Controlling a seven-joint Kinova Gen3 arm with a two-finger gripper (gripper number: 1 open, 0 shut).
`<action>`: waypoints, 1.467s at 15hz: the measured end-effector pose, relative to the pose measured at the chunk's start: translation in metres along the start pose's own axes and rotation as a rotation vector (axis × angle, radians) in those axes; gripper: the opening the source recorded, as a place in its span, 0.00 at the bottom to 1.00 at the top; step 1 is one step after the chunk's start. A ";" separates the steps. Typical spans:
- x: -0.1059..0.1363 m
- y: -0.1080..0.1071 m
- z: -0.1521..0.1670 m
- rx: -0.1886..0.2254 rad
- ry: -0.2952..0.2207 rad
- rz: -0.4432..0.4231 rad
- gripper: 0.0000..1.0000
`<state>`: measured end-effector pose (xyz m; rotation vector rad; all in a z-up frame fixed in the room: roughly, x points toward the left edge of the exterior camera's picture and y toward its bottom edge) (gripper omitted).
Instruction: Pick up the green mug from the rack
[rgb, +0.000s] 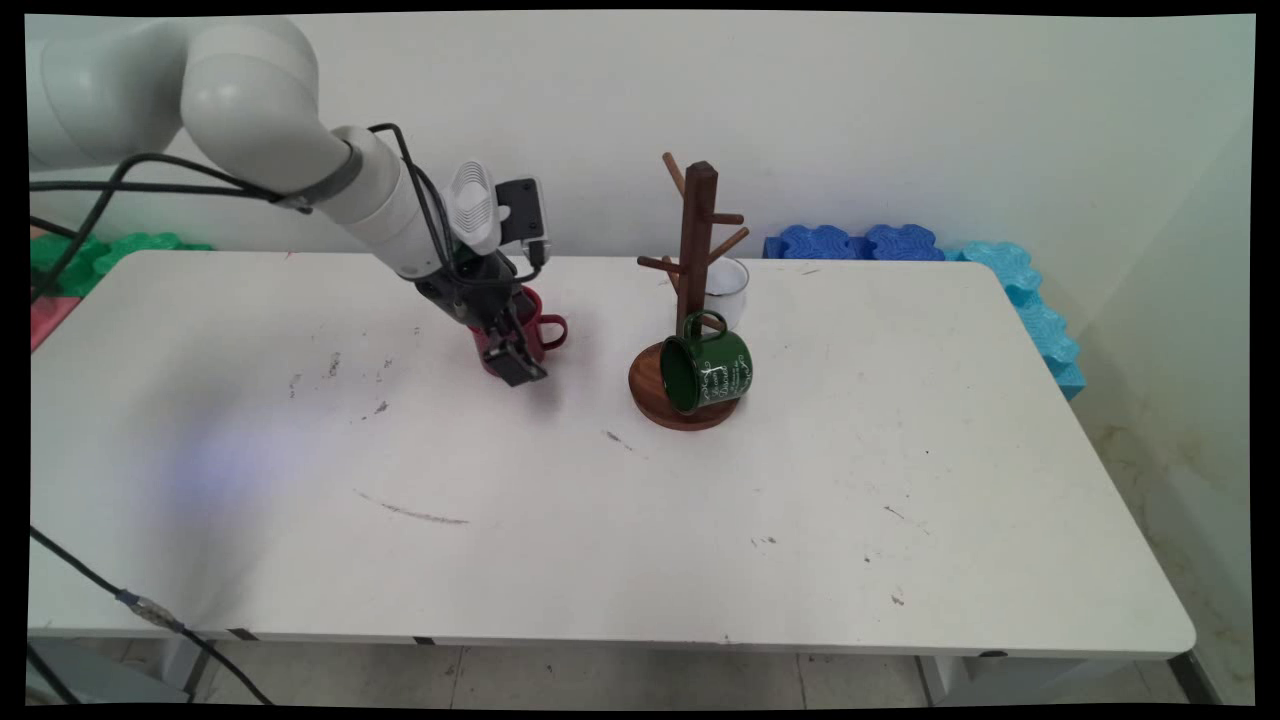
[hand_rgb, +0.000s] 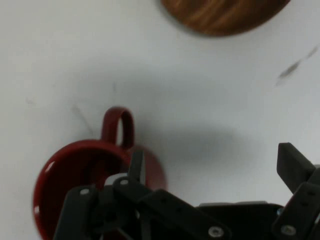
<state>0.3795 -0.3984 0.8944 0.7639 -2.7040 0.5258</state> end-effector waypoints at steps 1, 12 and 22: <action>0.002 0.004 -0.001 0.000 0.007 -0.014 1.00; 0.019 0.054 -0.010 0.018 0.153 -0.279 1.00; 0.013 0.075 0.001 0.021 0.297 -0.519 1.00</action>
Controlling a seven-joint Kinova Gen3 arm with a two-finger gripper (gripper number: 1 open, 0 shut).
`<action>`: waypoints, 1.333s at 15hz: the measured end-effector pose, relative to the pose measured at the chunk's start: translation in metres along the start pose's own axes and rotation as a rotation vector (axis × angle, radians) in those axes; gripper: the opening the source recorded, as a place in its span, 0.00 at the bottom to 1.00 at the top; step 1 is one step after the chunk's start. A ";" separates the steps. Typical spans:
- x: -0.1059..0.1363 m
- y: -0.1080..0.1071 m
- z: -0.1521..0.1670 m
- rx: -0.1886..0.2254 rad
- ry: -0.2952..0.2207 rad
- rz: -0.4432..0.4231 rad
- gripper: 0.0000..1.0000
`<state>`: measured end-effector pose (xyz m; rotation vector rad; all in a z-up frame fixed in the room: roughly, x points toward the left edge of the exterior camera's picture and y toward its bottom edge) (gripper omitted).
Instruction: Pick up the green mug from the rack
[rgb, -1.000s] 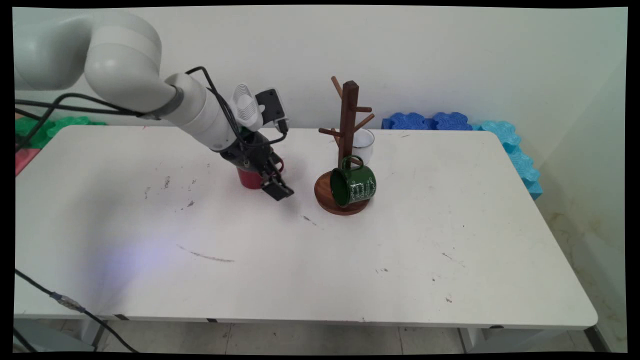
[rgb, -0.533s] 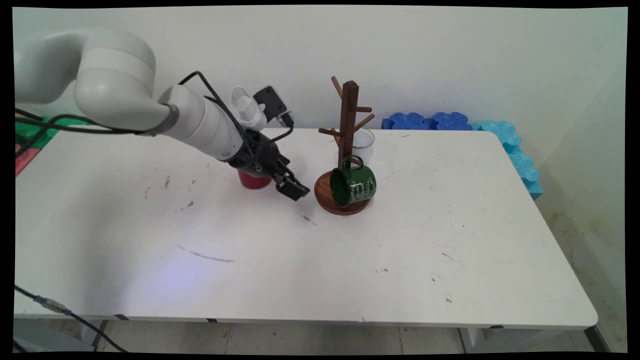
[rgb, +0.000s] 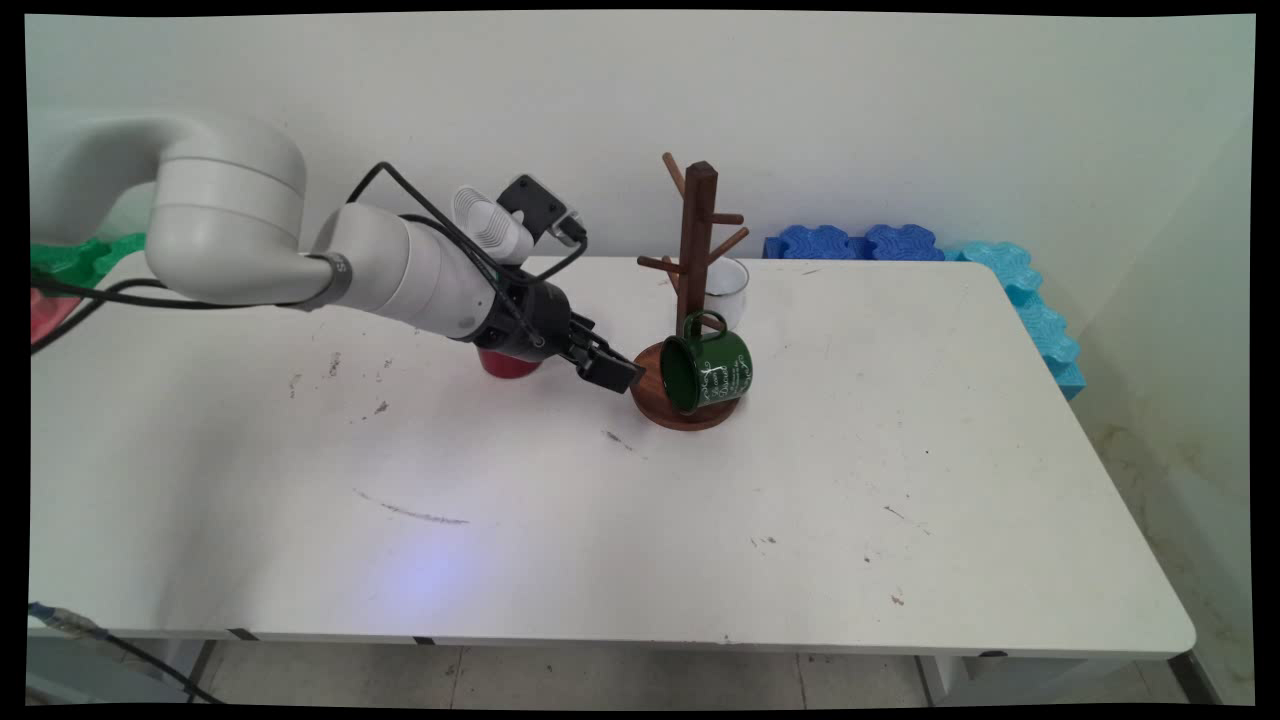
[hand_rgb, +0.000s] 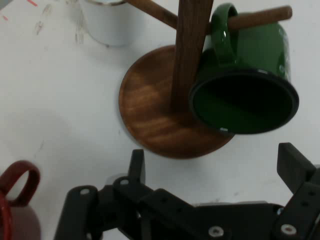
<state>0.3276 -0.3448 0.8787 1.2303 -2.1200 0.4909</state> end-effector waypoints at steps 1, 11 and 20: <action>-0.001 0.000 0.002 -0.003 0.011 -0.020 1.00; -0.008 -0.001 0.021 -0.055 0.068 -0.141 1.00; -0.008 0.003 0.044 -0.111 0.092 -0.192 1.00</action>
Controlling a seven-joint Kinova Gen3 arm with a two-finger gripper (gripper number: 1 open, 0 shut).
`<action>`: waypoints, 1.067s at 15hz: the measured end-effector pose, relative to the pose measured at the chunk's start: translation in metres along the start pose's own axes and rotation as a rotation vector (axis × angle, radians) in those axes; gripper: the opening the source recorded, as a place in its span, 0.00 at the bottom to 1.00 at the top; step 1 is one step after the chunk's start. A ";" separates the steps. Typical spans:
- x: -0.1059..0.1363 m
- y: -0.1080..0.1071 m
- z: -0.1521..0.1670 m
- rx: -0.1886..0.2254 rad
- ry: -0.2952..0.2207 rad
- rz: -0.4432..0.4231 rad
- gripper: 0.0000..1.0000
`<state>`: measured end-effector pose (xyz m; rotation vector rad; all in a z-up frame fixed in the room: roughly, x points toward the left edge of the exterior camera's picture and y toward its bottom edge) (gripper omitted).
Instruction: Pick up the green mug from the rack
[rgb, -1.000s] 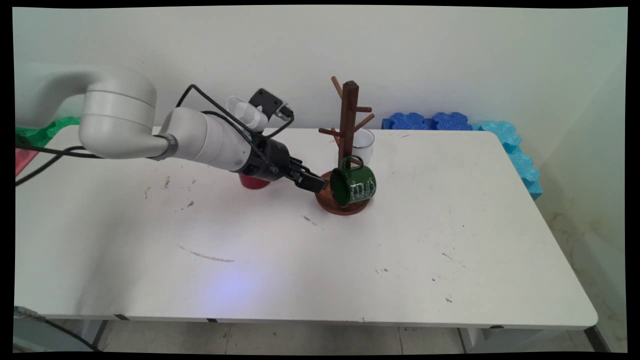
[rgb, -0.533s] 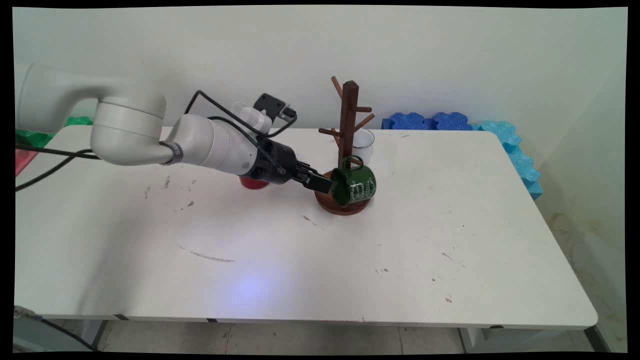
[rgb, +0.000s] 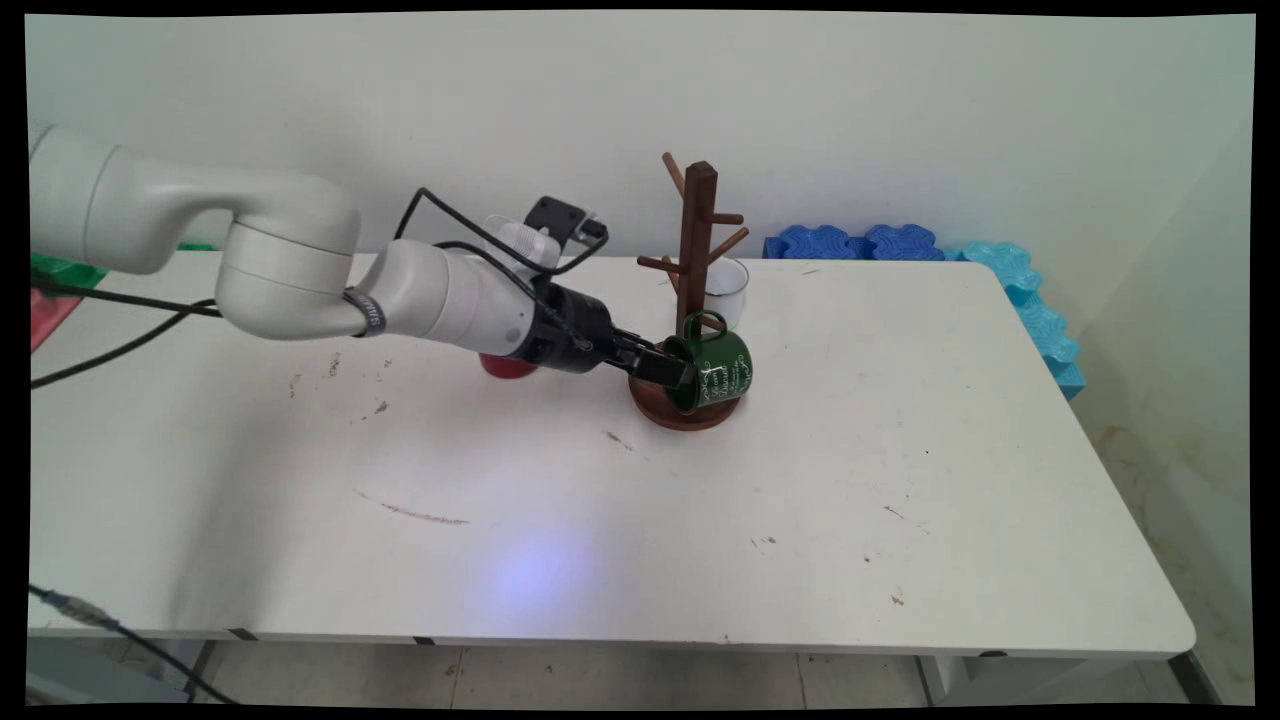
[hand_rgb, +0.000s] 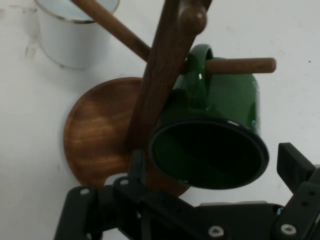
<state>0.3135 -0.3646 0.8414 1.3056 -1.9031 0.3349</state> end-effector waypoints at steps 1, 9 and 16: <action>0.001 0.001 0.002 -0.008 0.003 0.001 1.00; 0.000 0.011 0.007 -0.054 0.008 0.012 1.00; -0.003 0.017 0.008 -0.080 0.003 0.014 1.00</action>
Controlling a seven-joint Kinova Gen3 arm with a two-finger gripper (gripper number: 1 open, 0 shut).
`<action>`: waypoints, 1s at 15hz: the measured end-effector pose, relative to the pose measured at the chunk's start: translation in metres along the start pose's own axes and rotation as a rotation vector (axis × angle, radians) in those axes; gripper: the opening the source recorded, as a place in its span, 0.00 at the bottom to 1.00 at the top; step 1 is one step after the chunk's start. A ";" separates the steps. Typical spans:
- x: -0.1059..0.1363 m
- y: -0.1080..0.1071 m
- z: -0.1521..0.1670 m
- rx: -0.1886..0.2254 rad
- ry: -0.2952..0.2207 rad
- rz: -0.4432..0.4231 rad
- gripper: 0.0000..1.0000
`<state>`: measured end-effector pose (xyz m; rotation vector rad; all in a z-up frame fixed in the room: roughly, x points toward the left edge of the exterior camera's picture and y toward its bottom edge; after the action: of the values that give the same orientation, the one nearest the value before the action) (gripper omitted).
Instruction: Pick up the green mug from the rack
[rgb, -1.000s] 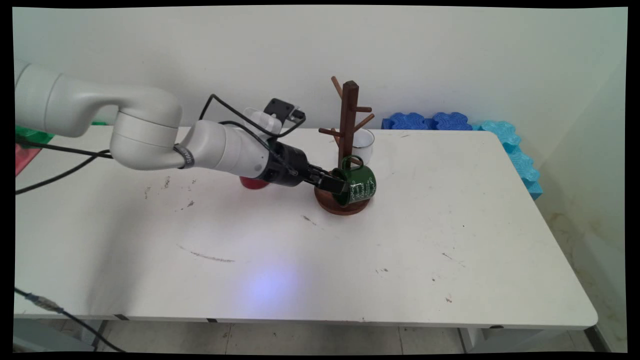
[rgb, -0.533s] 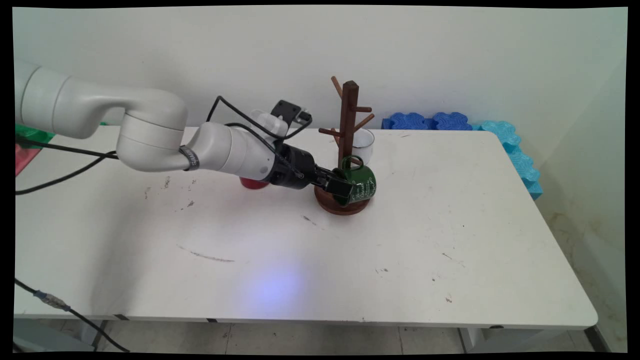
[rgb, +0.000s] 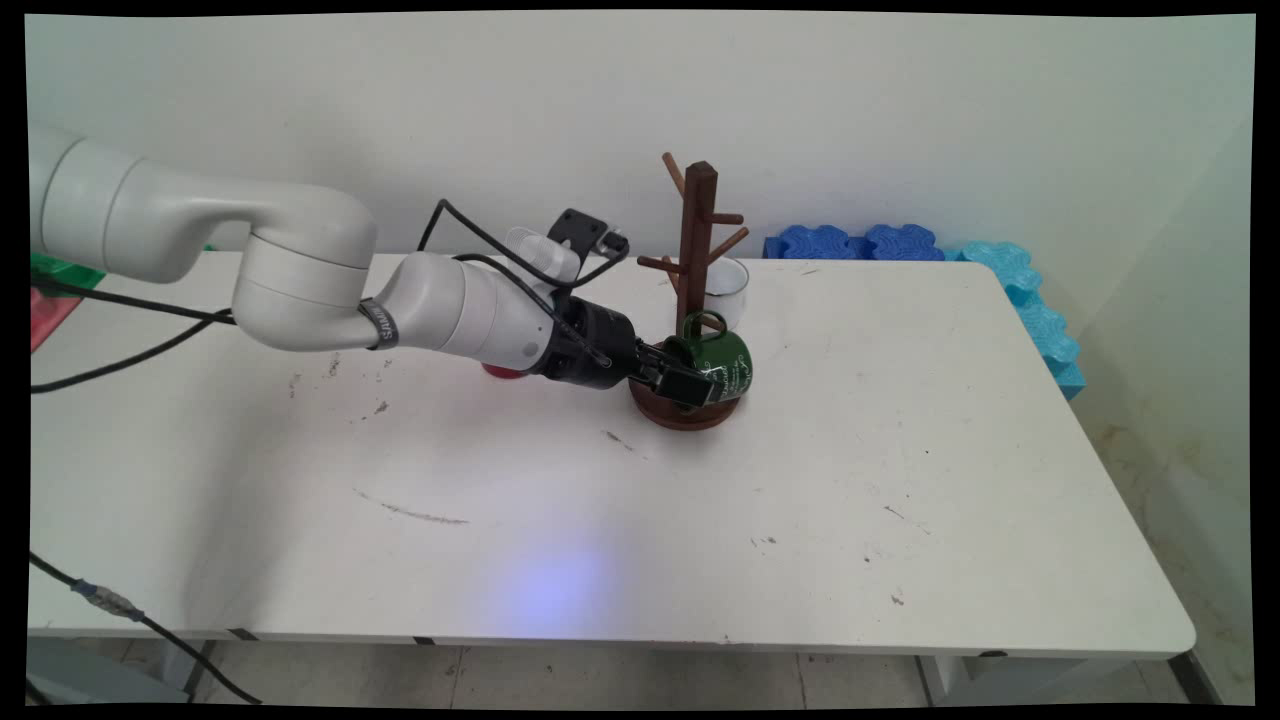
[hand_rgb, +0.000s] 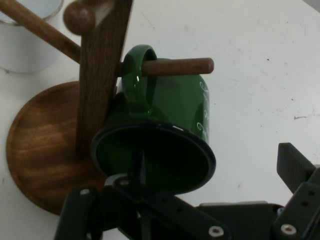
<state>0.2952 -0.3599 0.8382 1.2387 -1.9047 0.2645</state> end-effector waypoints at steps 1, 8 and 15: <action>0.000 0.000 0.001 -0.002 0.001 0.000 1.00; 0.003 -0.003 0.013 -0.010 0.010 -0.007 1.00; 0.006 -0.007 0.025 -0.007 0.021 -0.009 0.00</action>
<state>0.2865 -0.3812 0.8247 1.2352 -1.8804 0.2642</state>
